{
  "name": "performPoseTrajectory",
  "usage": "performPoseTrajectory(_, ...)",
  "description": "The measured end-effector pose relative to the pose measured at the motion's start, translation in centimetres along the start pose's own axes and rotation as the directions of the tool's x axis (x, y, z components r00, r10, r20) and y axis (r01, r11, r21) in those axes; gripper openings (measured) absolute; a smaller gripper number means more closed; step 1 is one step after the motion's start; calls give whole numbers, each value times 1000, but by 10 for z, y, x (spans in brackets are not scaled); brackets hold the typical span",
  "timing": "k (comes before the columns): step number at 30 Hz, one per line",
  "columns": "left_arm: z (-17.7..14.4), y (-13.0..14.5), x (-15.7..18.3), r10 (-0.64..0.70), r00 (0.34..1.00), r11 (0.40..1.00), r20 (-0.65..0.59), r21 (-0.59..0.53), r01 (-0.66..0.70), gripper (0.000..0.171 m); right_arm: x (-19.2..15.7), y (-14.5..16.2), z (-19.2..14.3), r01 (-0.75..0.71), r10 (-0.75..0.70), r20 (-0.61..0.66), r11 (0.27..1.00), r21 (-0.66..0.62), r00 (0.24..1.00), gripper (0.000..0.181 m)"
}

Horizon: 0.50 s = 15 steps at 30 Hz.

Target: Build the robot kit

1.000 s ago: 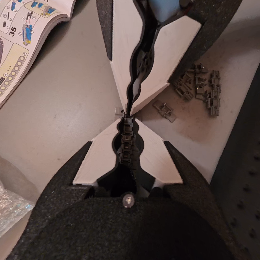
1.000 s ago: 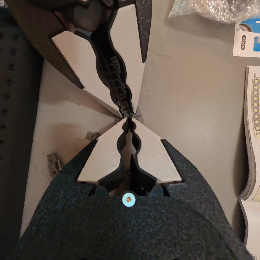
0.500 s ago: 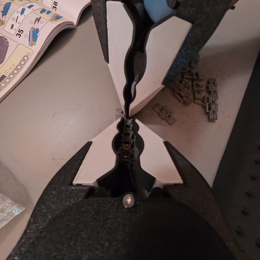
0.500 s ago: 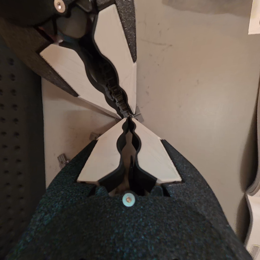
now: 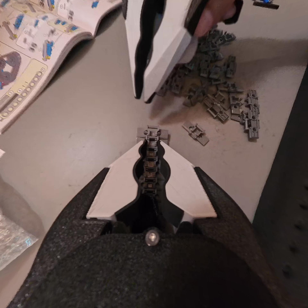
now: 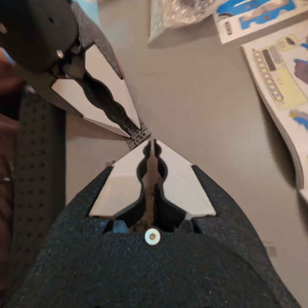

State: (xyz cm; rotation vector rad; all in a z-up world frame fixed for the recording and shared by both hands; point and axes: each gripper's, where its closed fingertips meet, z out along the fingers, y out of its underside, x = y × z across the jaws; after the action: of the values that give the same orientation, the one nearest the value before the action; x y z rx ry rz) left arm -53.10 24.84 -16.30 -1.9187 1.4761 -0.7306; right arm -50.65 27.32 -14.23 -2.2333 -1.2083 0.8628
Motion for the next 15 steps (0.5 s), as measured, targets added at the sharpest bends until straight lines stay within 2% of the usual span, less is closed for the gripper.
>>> performPoseTrajectory(1, -3, -3, -2, 13, 1000, 1000, 23, 22, -14, 12, 1, 2, -5, -71, 71, 11, 997, 37, 997, 17)
performPoseTrajectory(4, -16, -17, -5, 52, 996, 993, 75, 99, -59, 12, -13, 4, -7, -227, 215, 121, 969, 98, 969, 25)
performPoseTrajectory(8, -30, -36, -2, 105, 981, 977, 162, 170, -133, 12, -43, -22, -11, -348, 269, 326, 913, 211, 906, 34)
performPoseTrajectory(9, -34, -40, -1, 104, 977, 972, 186, 191, -140, 12, -49, -25, -13, -364, 272, 361, 905, 218, 892, 33)
performPoseTrajectory(11, -43, -49, 6, 102, 973, 958, 207, 244, -152, 12, -49, -26, -13, -377, 287, 349, 898, 226, 892, 28)
performPoseTrajectory(13, -49, -54, 9, 104, 962, 949, 253, 265, -173, 12, -55, -31, -19, -352, 250, 353, 898, 265, 902, 13)
performPoseTrajectory(15, -54, -58, 13, 93, 957, 944, 273, 280, -172, 12, -61, -33, -23, -328, 223, 350, 904, 276, 910, 7)
